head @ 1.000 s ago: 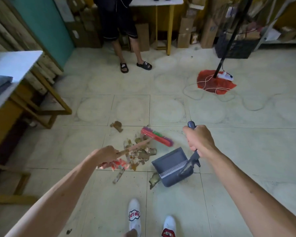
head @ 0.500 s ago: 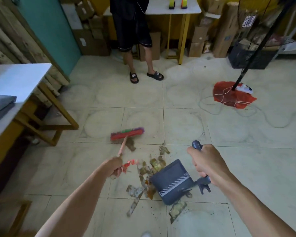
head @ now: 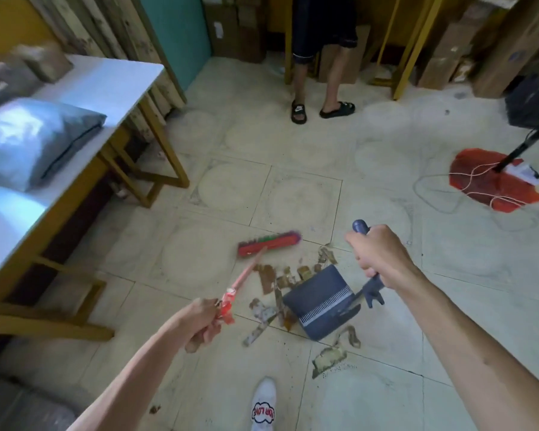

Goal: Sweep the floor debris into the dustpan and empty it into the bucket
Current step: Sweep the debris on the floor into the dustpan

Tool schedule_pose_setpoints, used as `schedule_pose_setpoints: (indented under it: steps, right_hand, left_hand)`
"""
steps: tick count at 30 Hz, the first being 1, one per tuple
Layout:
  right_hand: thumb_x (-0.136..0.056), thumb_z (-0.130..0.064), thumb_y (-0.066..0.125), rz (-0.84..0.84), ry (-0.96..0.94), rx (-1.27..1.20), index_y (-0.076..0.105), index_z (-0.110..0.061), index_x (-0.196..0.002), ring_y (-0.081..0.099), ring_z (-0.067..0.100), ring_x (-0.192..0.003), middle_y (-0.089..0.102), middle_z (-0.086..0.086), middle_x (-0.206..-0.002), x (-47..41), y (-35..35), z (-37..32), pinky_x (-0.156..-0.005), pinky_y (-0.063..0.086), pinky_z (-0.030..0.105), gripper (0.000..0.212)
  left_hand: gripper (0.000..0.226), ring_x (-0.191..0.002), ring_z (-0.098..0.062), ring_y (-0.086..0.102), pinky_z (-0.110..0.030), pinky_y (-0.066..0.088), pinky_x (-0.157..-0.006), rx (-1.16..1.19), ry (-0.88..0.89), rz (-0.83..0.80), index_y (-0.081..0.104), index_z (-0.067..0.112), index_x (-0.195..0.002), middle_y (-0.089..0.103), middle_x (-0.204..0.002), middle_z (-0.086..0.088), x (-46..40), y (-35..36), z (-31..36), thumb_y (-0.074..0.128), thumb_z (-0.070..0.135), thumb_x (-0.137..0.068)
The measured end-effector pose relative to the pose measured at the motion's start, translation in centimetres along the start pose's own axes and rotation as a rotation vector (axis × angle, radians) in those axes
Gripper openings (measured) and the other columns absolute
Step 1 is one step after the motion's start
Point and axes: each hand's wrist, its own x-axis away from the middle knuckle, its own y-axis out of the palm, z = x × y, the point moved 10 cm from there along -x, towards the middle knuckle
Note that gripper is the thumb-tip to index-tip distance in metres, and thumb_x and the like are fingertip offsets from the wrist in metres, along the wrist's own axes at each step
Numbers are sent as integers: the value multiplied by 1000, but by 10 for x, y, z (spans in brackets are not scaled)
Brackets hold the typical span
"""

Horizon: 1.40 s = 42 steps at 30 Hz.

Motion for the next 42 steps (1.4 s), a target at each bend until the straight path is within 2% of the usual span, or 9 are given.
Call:
schedule_pose_setpoints:
  steps: [8, 11, 13, 17, 24, 30, 34, 38, 42]
  right_hand:
    - [-84, -18, 55, -61, -116, 18, 49, -12, -69, 31, 10, -24, 46, 2, -49, 25, -54, 40, -31, 22, 10, 17]
    - [-83, -17, 54, -71, -185, -2, 48, -12, -69, 33, 15, -32, 46, 5, -54, 41, -82, 72, -32, 25, 16, 16]
    - [-82, -17, 54, -81, -206, -8, 45, -14, -66, 32, 13, -30, 44, 3, -50, 53, -99, 96, -31, 25, 14, 19]
    - [-83, -18, 56, -117, -267, -5, 46, -14, -56, 34, 10, -24, 46, 0, -45, 81, -121, 124, -30, 30, 15, 29]
    - [-84, -20, 58, -111, -316, -17, 49, -13, -57, 34, 8, -22, 46, -1, -45, 130, -155, 166, -29, 30, 14, 29]
    - [-86, -20, 57, -84, -330, -12, 45, -14, -55, 32, 6, -21, 45, -3, -43, 172, -184, 210, -28, 27, 12, 34]
    - [-84, -19, 54, -69, -373, 104, 39, -17, -55, 36, 15, -32, 44, 0, -51, 213, -176, 230, -29, 26, 13, 33]
    - [-85, -22, 55, -111, -341, 243, 41, -15, -56, 41, 18, -37, 46, 2, -53, 238, -161, 271, -41, 32, 19, 33]
    - [-86, -16, 54, -130, -223, 194, 41, -15, -57, 33, 8, -19, 43, -1, -44, 241, -166, 334, -29, 24, 11, 32]
  left_hand:
    - [50, -18, -12, 37, -14, 27, -23, 123, -72, 217, 61, -5, -71, 46, -29, -3, 2, 90, -99, 31, 15, -105]
    - [44, -20, -10, 36, -16, 29, -23, 314, -80, 165, 51, -3, -135, 45, -35, -5, 20, 202, -122, 30, 23, -107]
    - [48, -21, -10, 37, -16, 29, -23, 463, -82, 165, 33, 2, -150, 47, -36, -6, 40, 265, -129, 27, 22, -106]
    - [31, -19, -9, 37, -11, 28, -24, 639, -85, 99, 57, -5, -115, 49, -54, -10, 88, 336, -126, 29, 3, -102]
    - [33, -20, -8, 38, -11, 28, -20, 1149, -5, -105, 47, 8, -80, 42, -40, -3, 173, 317, -156, 26, 15, -104]
    - [48, -26, -13, 35, -16, 29, -24, 455, -66, 96, 58, -5, -89, 45, -44, -4, 222, 309, -338, 33, 33, -106]
    - [25, -40, -16, 50, -24, 39, -32, 250, -74, 120, 71, 2, -102, 67, -59, -10, 239, 323, -440, 51, 16, -99]
    - [27, -56, -20, 55, -40, 47, -59, 101, -84, 67, 72, 5, -104, 73, -78, -13, 248, 372, -459, 52, 21, -98]
    - [29, -34, -7, 50, -21, 41, -33, -266, 3, 103, 71, 18, -104, 72, -66, -1, 255, 405, -415, 42, 24, -103]
